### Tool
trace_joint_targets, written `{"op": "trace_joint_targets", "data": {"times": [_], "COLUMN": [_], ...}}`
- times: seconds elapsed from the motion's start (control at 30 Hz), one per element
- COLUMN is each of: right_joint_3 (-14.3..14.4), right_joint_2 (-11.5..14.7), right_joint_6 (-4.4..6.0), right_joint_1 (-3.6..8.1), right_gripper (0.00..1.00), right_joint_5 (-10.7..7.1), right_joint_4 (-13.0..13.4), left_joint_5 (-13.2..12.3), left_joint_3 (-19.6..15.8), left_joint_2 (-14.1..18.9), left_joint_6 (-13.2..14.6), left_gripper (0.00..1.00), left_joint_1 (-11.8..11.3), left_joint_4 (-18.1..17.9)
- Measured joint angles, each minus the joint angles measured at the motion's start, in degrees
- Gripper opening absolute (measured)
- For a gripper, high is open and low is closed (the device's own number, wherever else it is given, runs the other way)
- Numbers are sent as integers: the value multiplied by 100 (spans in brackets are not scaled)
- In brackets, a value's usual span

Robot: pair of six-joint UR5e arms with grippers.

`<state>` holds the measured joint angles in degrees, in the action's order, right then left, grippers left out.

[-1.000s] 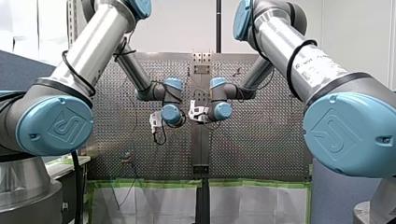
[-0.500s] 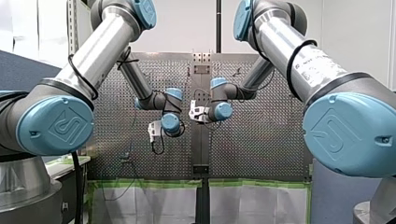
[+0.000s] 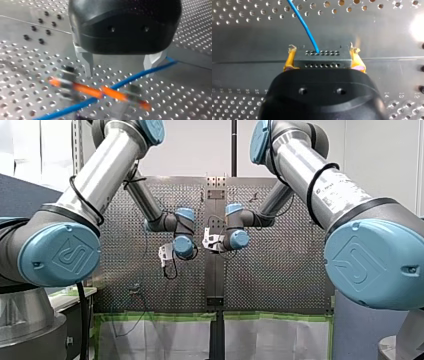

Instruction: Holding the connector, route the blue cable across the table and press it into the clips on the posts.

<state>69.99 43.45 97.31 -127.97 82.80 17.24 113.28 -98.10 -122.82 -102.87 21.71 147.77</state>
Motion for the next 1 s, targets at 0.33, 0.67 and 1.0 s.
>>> {"op": "trace_joint_targets", "data": {"times": [0.33,0.67,1.0], "right_joint_3": [2,1,0], "right_joint_2": [-6,-21,-35], "right_joint_6": [-2,-14,-26], "right_joint_1": [20,18,22], "right_gripper": [0,0,0], "right_joint_5": [2,0,0], "right_joint_4": [0,0,0], "left_joint_5": [71,34,13], "left_joint_3": [-88,-93,-100], "left_joint_2": [78,84,107], "left_joint_6": [54,87,-87], "left_gripper": [100,100,100], "left_joint_1": [18,149,253], "left_joint_4": [450,693,827]}}
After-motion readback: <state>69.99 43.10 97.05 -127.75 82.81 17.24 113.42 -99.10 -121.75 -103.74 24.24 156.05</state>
